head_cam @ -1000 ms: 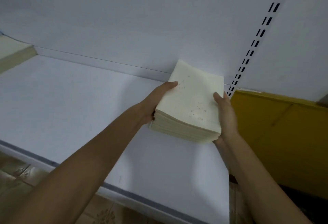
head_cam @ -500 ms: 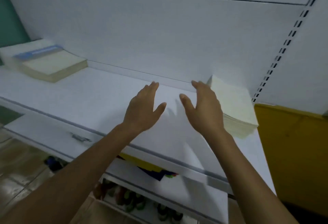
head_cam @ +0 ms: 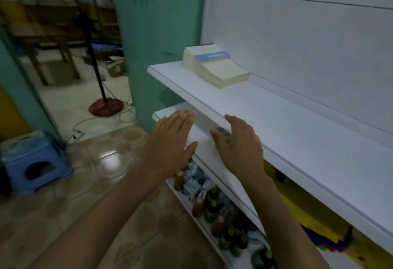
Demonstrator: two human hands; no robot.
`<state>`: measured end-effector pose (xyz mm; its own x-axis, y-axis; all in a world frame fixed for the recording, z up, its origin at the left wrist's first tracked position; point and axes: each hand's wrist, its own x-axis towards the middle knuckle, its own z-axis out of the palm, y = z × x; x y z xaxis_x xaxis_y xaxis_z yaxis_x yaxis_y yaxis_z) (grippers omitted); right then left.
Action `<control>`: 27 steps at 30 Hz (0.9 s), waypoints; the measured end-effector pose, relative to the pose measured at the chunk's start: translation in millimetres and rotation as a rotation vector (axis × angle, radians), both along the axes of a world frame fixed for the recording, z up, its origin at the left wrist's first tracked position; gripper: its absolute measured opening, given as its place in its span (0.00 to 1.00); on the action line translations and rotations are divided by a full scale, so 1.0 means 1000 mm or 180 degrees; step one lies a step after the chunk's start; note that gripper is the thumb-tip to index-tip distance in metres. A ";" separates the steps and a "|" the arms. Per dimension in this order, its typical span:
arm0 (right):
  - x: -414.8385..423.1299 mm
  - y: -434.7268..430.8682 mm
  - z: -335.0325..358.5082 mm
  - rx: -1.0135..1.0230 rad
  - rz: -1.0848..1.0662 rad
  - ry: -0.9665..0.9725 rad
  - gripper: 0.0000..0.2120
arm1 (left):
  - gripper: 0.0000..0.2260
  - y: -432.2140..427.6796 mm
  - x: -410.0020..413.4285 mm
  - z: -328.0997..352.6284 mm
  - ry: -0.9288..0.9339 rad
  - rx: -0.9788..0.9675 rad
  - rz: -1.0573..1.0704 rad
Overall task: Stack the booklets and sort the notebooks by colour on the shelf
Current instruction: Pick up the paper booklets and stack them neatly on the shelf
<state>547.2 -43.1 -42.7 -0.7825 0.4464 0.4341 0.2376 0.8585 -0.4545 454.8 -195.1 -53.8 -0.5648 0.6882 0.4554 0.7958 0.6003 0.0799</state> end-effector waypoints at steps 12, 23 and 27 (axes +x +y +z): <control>-0.151 0.020 -0.019 -0.0135 -0.0040 -0.0081 0.27 | 0.29 0.003 -0.130 -0.008 0.0078 0.0049 0.0112; -0.358 0.141 0.002 0.0044 -0.0492 0.0051 0.33 | 0.30 0.076 -0.294 -0.008 -0.0249 -0.0102 -0.0466; -0.407 0.203 0.005 0.0168 -0.0914 -0.1279 0.52 | 0.29 0.095 -0.325 -0.008 -0.0550 0.0203 -0.0713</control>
